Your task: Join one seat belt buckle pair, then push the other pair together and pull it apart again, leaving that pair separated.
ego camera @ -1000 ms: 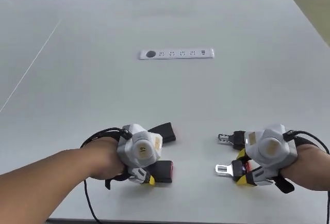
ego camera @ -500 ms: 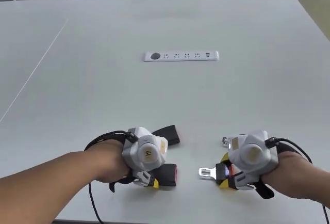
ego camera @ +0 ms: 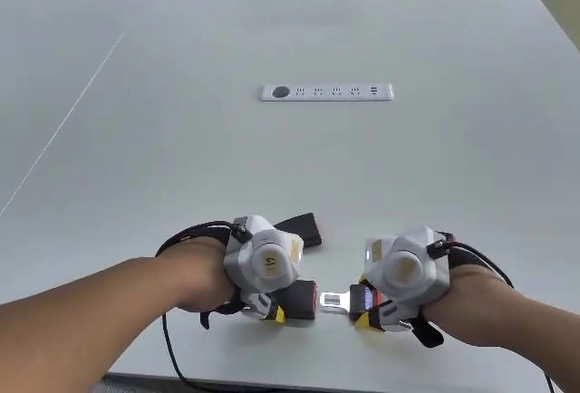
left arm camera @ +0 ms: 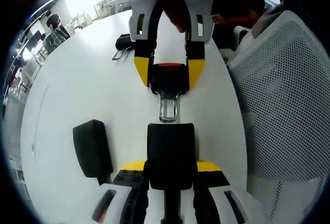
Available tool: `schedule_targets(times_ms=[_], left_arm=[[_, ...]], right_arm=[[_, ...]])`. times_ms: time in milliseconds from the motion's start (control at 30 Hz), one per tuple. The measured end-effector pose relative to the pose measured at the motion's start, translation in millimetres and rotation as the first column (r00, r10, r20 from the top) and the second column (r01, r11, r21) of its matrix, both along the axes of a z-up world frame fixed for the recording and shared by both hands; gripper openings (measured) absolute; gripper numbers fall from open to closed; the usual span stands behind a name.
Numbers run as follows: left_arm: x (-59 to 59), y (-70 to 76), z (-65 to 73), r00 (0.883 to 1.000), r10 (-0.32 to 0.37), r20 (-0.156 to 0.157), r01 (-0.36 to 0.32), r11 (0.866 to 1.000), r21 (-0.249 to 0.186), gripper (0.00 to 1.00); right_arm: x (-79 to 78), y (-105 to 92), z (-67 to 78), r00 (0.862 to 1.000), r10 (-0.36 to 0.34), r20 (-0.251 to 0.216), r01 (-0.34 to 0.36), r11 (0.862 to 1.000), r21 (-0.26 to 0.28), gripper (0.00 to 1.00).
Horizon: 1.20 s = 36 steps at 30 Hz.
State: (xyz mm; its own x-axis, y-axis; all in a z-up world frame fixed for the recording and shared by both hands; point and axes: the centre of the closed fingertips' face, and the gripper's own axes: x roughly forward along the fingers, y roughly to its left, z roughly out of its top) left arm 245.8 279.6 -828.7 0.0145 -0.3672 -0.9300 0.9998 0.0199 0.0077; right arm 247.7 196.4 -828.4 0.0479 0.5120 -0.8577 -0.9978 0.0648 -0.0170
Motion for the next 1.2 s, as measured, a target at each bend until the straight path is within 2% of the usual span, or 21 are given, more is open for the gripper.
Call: schedule_targets(times_ms=[167,333,700,733,933,1200], left_arm=[[-0.2,-0.2,0.2,1.000,0.006,0.000,-0.006,1.000,-0.001,0.33],[-0.2,0.1,0.1,1.000,0.011,0.000,-0.011,1.000,-0.001,0.33],[-0.9,0.6,-0.1,1.000,0.009,0.001,-0.009,1.000,0.008,0.33],[-0.9,0.6,-0.1,1.000,0.008,0.000,-0.008,1.000,0.007,0.33],[-0.9,0.4,-0.3,1.000,0.012,0.000,-0.012,1.000,-0.013,0.33],[-0.4,0.0,-0.4,1.000,0.013,-0.002,-0.013,1.000,-0.015,0.33]], right_arm=[[-0.2,4.6,-0.1,1.000,0.012,0.003,-0.012,1.000,-0.015,0.35],[-0.6,4.6,0.2,0.999,0.019,0.026,-0.019,1.000,-0.023,0.35],[-4.4,21.3,0.5,1.000,0.010,0.024,-0.011,1.000,0.015,0.35],[-3.6,19.6,0.1,1.000,0.005,0.027,-0.005,1.000,0.003,0.35],[-2.9,19.5,0.7,1.000,-0.001,0.018,0.001,1.000,0.015,0.33],[-1.8,23.6,1.4,1.000,-0.003,0.019,0.002,1.000,0.024,0.32]])
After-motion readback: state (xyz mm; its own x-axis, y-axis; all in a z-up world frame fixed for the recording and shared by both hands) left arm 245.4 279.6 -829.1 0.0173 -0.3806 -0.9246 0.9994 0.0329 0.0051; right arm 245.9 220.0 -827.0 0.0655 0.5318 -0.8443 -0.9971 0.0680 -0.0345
